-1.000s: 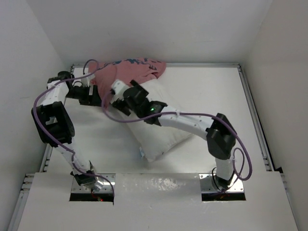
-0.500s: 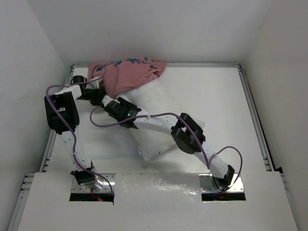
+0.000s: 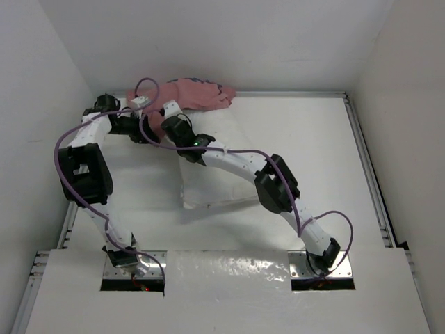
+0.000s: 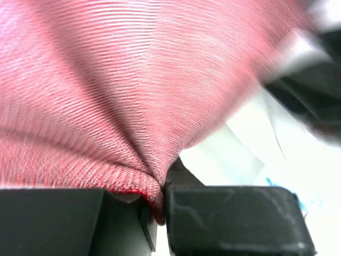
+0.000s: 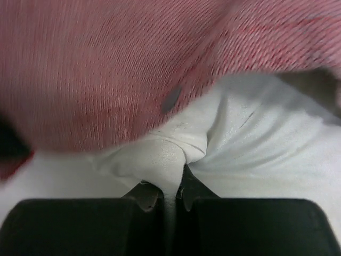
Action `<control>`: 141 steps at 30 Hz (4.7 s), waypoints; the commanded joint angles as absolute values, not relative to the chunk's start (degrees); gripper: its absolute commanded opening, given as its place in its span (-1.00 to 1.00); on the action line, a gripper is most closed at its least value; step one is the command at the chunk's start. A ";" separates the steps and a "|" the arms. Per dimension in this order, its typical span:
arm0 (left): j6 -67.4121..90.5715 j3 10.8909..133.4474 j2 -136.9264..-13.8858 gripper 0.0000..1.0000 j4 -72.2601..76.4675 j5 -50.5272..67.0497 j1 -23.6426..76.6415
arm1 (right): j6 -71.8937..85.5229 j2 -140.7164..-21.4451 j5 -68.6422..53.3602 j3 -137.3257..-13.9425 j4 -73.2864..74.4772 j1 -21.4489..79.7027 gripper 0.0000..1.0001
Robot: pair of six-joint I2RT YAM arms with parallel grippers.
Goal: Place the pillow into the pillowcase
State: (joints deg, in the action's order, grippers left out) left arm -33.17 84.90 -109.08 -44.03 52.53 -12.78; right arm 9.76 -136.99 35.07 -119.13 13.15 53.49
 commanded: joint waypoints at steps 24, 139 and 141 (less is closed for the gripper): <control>-47.12 99.49 -102.83 0.06 -74.71 60.20 -22.38 | -17.22 -110.46 5.16 -89.88 -8.25 52.20 0.91; -36.83 96.59 -116.72 0.73 -75.67 8.62 42.45 | 19.58 -129.20 3.75 -123.84 20.66 33.22 -0.49; -37.00 95.89 -116.19 0.67 -75.67 8.53 41.93 | 21.26 -126.57 14.64 -121.83 20.04 33.14 -1.00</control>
State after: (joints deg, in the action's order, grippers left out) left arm -37.56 97.08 -117.01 -74.85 9.54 43.33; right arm 17.61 -130.56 1.58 -122.93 25.04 33.63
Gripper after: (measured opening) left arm 0.844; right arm 0.073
